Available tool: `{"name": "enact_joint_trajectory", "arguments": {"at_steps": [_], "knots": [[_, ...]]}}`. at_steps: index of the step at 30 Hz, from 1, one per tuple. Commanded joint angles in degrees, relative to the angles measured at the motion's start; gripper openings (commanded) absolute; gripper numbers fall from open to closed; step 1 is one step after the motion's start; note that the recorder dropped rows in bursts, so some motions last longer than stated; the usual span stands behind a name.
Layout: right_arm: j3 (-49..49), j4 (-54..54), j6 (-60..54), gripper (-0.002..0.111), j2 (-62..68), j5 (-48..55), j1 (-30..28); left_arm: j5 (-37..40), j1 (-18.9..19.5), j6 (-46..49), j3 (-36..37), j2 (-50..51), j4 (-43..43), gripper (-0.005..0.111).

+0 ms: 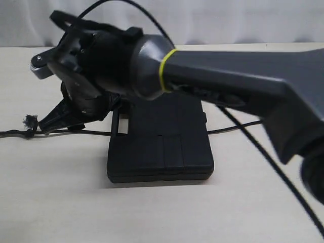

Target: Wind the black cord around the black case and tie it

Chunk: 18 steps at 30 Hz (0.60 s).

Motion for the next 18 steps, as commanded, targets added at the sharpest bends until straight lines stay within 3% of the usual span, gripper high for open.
{"name": "enact_joint_trajectory", "arguments": {"at_steps": [1,18], "knots": [[-5.46,-1.21,2.43,0.054,5.21,5.15,-0.58,-0.41,-0.34,-0.1,0.12,-0.05,-0.25,0.0],[-9.0,-0.48,5.7,0.054,12.12,4.54,-5.21,-0.41,-0.34,-0.1,0.12,-0.05,-0.25,0.0]]}}
